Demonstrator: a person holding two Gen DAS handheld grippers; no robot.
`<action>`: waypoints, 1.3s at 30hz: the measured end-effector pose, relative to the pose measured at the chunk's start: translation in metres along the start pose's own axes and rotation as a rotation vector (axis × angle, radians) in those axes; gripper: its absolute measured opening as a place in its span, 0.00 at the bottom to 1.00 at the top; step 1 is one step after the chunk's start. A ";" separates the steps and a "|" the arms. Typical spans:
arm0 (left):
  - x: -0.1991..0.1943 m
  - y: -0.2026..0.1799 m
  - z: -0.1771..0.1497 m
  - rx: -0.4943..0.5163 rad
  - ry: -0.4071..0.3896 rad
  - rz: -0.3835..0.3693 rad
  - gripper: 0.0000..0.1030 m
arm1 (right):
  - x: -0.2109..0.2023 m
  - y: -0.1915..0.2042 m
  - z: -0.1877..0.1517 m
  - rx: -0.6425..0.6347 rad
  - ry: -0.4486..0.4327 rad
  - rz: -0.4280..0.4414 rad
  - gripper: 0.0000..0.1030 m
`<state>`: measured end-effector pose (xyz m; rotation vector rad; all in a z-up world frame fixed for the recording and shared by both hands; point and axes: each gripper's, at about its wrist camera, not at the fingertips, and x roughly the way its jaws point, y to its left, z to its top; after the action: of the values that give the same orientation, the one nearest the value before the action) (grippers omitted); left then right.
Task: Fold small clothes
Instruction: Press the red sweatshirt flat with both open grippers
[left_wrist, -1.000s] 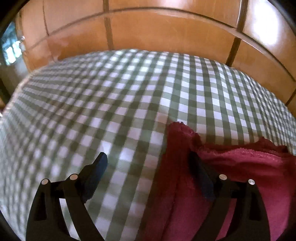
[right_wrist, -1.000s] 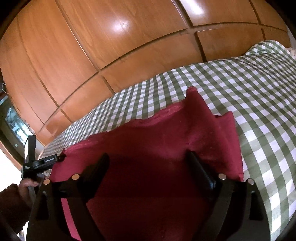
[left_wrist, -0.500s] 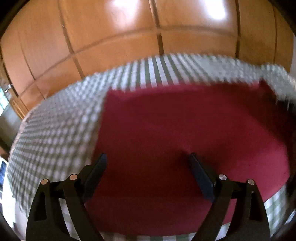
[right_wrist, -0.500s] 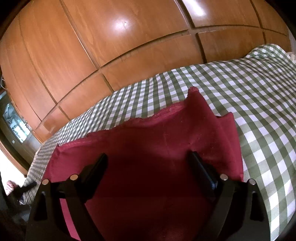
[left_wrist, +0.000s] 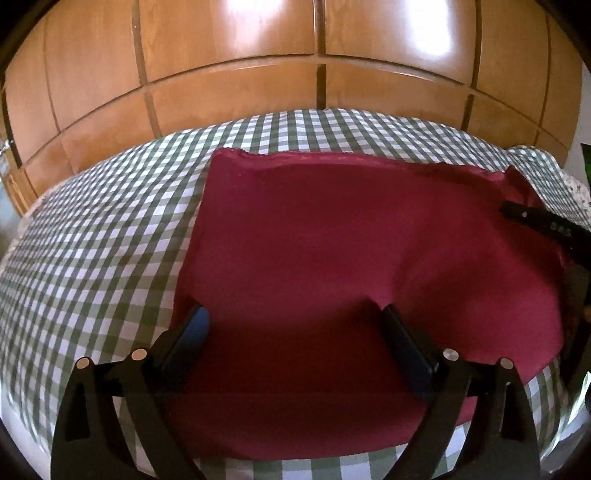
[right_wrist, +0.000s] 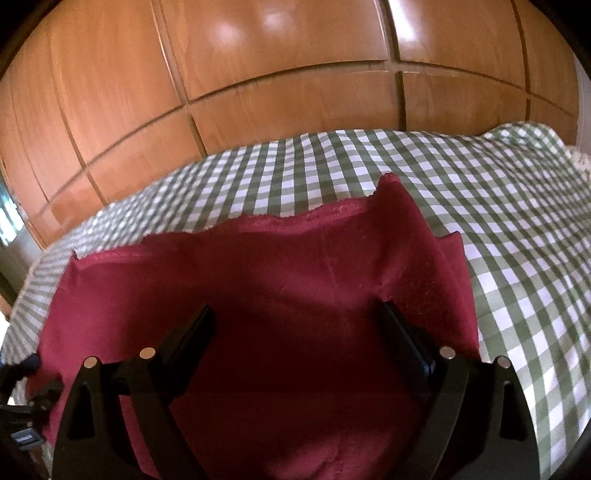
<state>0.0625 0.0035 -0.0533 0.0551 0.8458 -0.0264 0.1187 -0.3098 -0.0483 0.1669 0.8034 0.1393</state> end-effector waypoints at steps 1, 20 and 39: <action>0.000 0.001 -0.001 -0.005 -0.004 -0.006 0.91 | 0.001 0.002 0.000 -0.009 0.002 -0.010 0.88; 0.002 0.000 -0.008 0.001 -0.028 -0.026 0.96 | 0.005 0.009 0.000 -0.052 0.011 -0.063 0.89; 0.006 -0.002 -0.011 0.001 -0.055 -0.019 0.96 | 0.003 0.008 0.000 -0.046 0.015 -0.044 0.92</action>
<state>0.0578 0.0024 -0.0650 0.0475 0.7912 -0.0459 0.1200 -0.3013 -0.0483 0.1050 0.8181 0.1179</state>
